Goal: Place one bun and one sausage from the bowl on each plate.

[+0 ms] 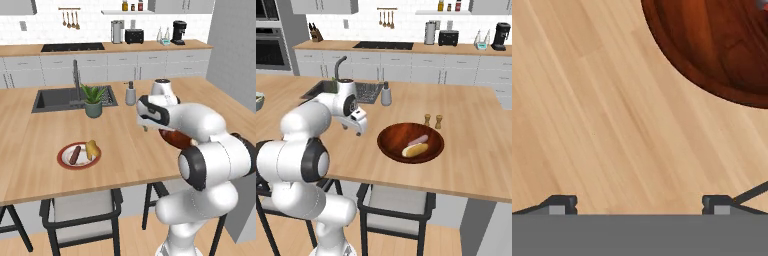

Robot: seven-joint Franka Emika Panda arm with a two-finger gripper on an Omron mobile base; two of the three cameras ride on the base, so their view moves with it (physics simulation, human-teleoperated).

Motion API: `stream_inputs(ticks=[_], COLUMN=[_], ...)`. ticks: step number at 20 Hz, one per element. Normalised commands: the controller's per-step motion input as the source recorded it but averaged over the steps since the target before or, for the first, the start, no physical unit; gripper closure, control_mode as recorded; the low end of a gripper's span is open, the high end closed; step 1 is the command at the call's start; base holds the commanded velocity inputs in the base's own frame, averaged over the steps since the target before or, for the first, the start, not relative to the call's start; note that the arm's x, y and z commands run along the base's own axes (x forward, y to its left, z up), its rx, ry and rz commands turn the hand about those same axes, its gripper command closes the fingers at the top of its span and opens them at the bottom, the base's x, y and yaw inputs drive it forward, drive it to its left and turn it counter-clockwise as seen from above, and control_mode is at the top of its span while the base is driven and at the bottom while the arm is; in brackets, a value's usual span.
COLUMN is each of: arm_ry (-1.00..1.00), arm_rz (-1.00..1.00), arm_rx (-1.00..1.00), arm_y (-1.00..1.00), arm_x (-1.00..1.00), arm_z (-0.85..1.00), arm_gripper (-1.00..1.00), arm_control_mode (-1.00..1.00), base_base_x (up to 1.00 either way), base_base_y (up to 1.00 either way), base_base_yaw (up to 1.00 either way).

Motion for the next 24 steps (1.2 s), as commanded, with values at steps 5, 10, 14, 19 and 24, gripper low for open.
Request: stream_inputs(ticks=[5,10,14,19,24], arm_ry=[0.07,0.01,0.0,0.0,-0.01], arm_rz=[-0.06,-0.02,0.0,0.0,0.0], arm_rx=[-0.02,-0.03,-0.04,-0.04,0.0], arm_y=[-1.0,-1.0,-1.0,-0.95,-0.59], arm_x=[-0.06,0.0,0.0,0.06,0.14], arm_z=[0.04,0.0,-0.04,-0.21,-0.4], arm_gripper=[-1.0,-1.0,-1.0,-1.0,-1.0], arm_control_mode=[-1.0,-1.0,-1.0,-1.0,-1.0], base_base_x=[0.0,0.0,0.0,0.0,0.0], base_base_y=[0.0,0.0,0.0,0.0,0.0], base_base_yaw=[0.0,0.0,0.0,0.0,0.0])
